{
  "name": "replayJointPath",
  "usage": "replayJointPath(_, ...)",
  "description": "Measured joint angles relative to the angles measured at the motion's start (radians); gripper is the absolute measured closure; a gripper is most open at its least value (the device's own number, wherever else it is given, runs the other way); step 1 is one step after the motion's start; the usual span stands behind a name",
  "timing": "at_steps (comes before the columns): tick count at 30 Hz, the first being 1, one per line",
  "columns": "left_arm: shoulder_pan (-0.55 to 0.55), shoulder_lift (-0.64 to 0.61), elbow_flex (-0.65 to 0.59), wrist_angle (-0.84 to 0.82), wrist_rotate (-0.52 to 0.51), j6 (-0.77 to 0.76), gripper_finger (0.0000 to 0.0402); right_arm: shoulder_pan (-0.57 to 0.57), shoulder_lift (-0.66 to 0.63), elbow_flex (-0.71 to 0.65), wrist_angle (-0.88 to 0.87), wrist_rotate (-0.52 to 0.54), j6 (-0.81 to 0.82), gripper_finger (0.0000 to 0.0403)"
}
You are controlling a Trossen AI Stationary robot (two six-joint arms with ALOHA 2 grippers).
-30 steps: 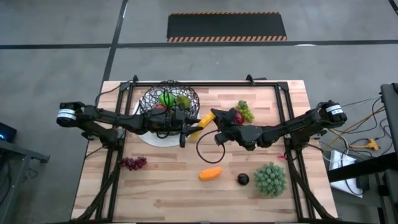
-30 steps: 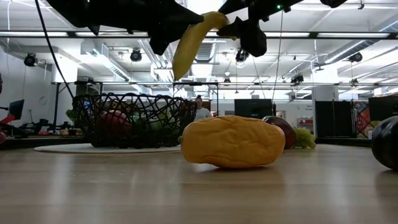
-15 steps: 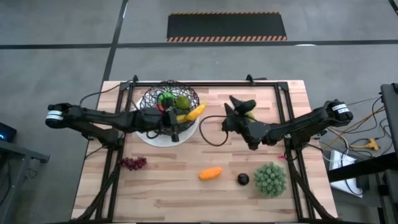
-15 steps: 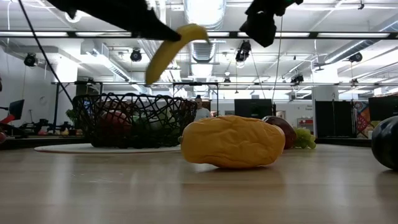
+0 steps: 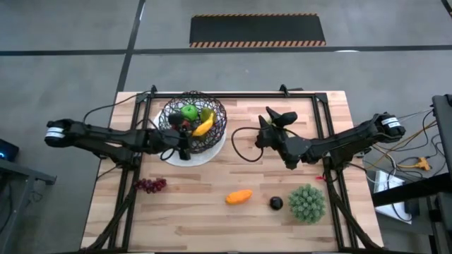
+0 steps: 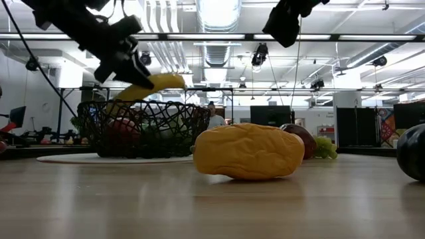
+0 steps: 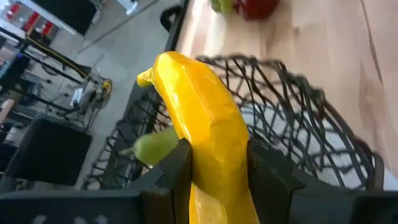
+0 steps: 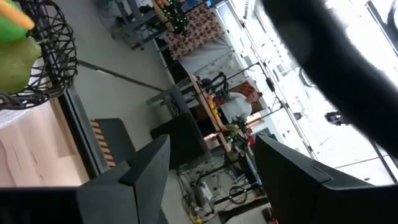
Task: Build produce basket
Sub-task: Put the banana into the woven basket, then put the red apple into the woven basket
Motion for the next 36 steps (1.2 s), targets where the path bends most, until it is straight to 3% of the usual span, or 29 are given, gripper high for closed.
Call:
replayJointPath(13, 0.000, 0.074, -0.016, -0.002, -0.005, -0.078, 0.0290, 0.000, 0.000, -0.002, -0.018, -0.001, 0.036, 0.0181)
replayJointPath(25, 0.000, 0.091, -0.013, -0.001, -0.034, -0.082, 0.0212, 0.000, 0.001, -0.002, -0.026, -0.002, 0.052, 0.0181)
replayJointPath(36, -0.010, 0.078, 0.030, -0.001, -0.005, -0.079, 0.0206, 0.000, 0.001, -0.002, -0.087, -0.002, 0.139, 0.0181)
